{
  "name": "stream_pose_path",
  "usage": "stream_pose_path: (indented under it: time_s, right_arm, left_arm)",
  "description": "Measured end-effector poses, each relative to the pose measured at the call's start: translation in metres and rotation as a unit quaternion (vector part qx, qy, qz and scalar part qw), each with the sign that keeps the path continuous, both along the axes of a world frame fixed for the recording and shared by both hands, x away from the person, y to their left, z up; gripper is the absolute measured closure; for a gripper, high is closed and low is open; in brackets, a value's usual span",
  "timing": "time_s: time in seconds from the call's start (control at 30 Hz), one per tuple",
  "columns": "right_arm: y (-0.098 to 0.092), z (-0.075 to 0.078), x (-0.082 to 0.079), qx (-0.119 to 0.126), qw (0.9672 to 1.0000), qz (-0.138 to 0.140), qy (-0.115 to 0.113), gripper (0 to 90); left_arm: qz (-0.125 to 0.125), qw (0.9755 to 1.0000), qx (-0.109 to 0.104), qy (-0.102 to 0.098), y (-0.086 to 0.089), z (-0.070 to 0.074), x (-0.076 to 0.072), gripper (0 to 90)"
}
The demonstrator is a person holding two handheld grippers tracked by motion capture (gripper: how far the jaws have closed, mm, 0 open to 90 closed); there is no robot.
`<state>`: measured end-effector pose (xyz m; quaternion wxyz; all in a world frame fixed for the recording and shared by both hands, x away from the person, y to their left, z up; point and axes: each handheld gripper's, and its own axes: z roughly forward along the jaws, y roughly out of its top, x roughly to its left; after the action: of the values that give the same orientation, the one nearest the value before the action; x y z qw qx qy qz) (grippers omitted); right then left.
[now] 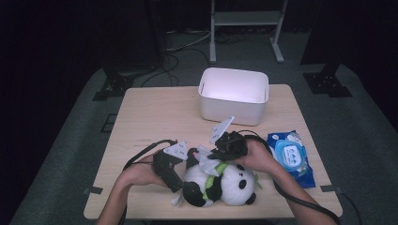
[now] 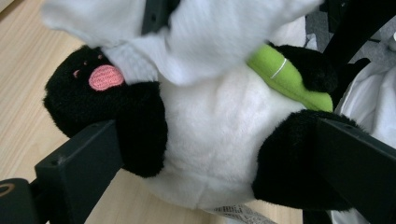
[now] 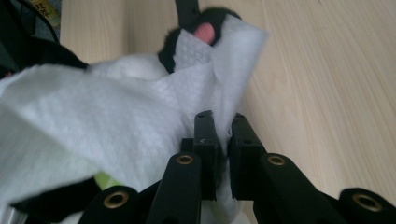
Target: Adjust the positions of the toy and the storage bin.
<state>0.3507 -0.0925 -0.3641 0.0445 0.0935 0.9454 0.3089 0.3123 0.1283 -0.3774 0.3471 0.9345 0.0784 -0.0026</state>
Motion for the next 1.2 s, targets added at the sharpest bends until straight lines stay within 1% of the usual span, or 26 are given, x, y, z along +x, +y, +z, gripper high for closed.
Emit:
stream_pose_path:
  time_s: [0.1, 0.17, 0.23, 0.3, 0.5, 0.63, 0.73, 0.8, 0.83, 0.87, 0.9, 1.07, 1.2]
  right_arm:
    - [0.013, 0.001, -0.003, 0.002, 0.9999, 0.014, -0.003, 82.5]
    - [0.017, 0.001, -0.004, -0.007, 0.9998, 0.019, -0.007, 82.5]
    - [0.017, 0.001, -0.003, -0.015, 0.9996, 0.021, -0.011, 82.5]
    - [0.012, 0.002, -0.001, -0.019, 0.9996, 0.019, -0.012, 82.5]
    - [-0.016, 0.001, 0.001, -0.018, 0.9998, -0.002, -0.001, 82.5]
    - [-0.041, -0.001, -0.001, -0.012, 0.9997, -0.022, 0.007, 82.5]
    - [-0.063, -0.002, -0.005, 0.001, 0.9991, -0.04, 0.013, 82.4]
    - [-0.075, -0.003, -0.007, 0.006, 0.9986, -0.05, 0.018, 82.5]
    - [-0.079, -0.004, -0.008, 0.004, 0.9985, -0.052, 0.018, 82.5]
    - [-0.079, -0.004, -0.008, 0.004, 0.9985, -0.052, 0.018, 82.5]
    - [-0.09, -0.007, -0.011, 0.004, 0.998, -0.059, 0.021, 82.4]
    - [-0.109, -0.017, -0.018, -0.003, 0.9968, -0.074, 0.032, 82.4]
    - [-0.118, -0.025, -0.019, -0.008, 0.9955, -0.084, 0.042, 82.4]
  left_arm:
    - [0.002, 1.0, 0.002, 0.0, 0.0, 0.0, 0.0, 0.9]
    - [0.003, 1.0, 0.001, 0.001, 0.001, -0.001, 0.0, 0.7]
    - [0.003, 1.0, -0.001, 0.002, 0.001, -0.001, 0.0, 0.7]
    - [0.002, 1.0, -0.001, 0.001, 0.0, -0.001, 0.0, 0.7]
    - [0.002, 1.0, 0.0, 0.001, 0.0, -0.001, 0.0, 0.7]
    - [0.001, 1.0, 0.001, 0.0, 0.0, -0.001, 0.0, 0.7]
    - [0.002, 1.0, 0.002, 0.0, 0.0, -0.001, 0.0, 0.7]
    - [0.002, 1.0, 0.003, 0.001, 0.0, 0.0, -0.001, 0.7]
    - [0.002, 1.0, 0.004, 0.001, 0.0, 0.0, -0.001, 0.7]
    - [0.002, 1.0, 0.004, 0.001, 0.0, 0.0, -0.001, 0.7]
    - [0.002, 1.0, 0.003, 0.001, 0.0, 0.0, -0.001, 0.7]
    - [0.003, 1.0, 0.003, 0.001, 0.0, -0.001, 0.0, 0.7]
    - [0.003, 1.0, 0.003, 0.001, 0.0, -0.001, 0.0, 0.7]
